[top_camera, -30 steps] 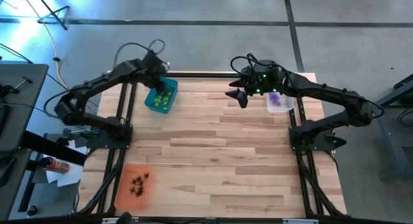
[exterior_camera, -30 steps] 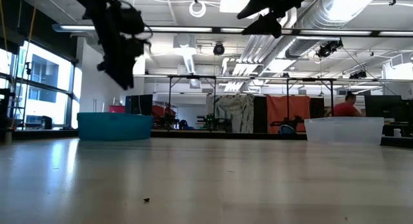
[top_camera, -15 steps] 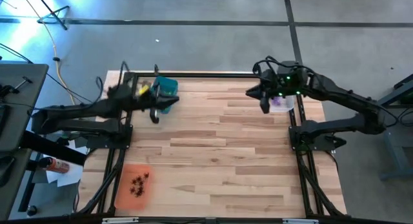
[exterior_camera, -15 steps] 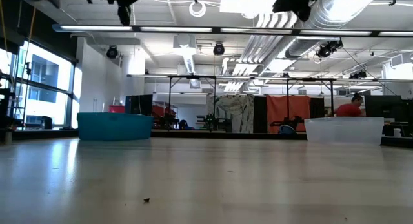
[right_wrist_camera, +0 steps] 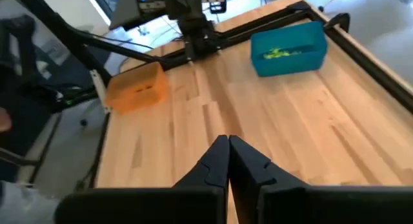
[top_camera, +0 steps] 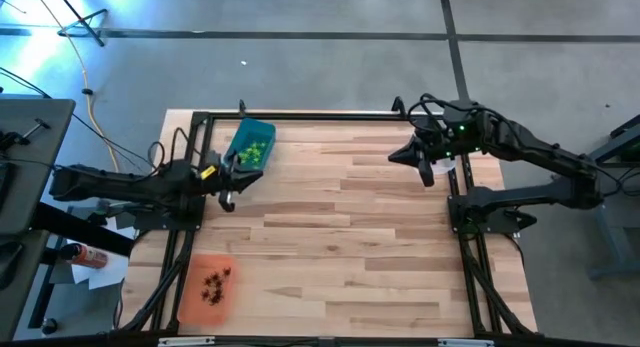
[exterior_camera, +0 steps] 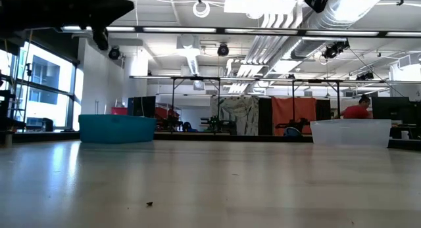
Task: Sort Halloween decoration
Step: Return to Home Position
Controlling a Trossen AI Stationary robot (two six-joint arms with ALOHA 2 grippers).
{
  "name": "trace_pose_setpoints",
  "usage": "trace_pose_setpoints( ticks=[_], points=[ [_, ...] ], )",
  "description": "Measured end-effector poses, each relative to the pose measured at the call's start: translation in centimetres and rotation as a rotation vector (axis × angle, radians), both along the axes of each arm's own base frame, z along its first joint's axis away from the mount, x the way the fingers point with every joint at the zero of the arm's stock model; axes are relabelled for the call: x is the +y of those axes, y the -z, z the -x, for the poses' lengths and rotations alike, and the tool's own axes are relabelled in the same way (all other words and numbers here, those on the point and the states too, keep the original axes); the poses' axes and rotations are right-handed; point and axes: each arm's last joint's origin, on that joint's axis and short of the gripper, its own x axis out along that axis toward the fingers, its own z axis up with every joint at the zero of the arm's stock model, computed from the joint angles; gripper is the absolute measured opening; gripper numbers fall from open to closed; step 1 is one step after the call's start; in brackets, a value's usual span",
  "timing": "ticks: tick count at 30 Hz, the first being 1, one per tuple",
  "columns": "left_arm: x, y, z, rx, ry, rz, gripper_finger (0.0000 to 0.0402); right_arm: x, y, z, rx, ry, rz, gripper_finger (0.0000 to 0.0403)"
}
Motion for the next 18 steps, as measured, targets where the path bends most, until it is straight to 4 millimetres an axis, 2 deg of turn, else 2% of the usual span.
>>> trace_pose_setpoints(
  ticks=[6,9,12,15,18],
  points=[
    [-0.1,2.1,2.1,-0.061,0.005,0.006,0.0000,1.0,-0.1,0.1,0.005,-0.011,-0.086,0.0001],
    [-0.1,3.2,2.7,-0.078,0.013,0.036,0.0000,1.5,0.0,0.1,0.016,-0.003,-0.120,0.0001],
    [-0.1,3.4,3.0,-0.057,0.025,0.057,0.0000,2.1,0.2,0.1,0.027,-0.004,-0.129,0.0000],
    [-0.1,3.3,3.1,-0.074,0.034,0.069,0.0000,2.8,1.7,0.5,0.052,-0.012,-0.147,0.0000],
    [-0.1,3.4,3.1,-0.061,0.036,0.080,0.0000,3.5,4.1,1.4,0.063,-0.018,-0.199,0.0000]
  ],
)
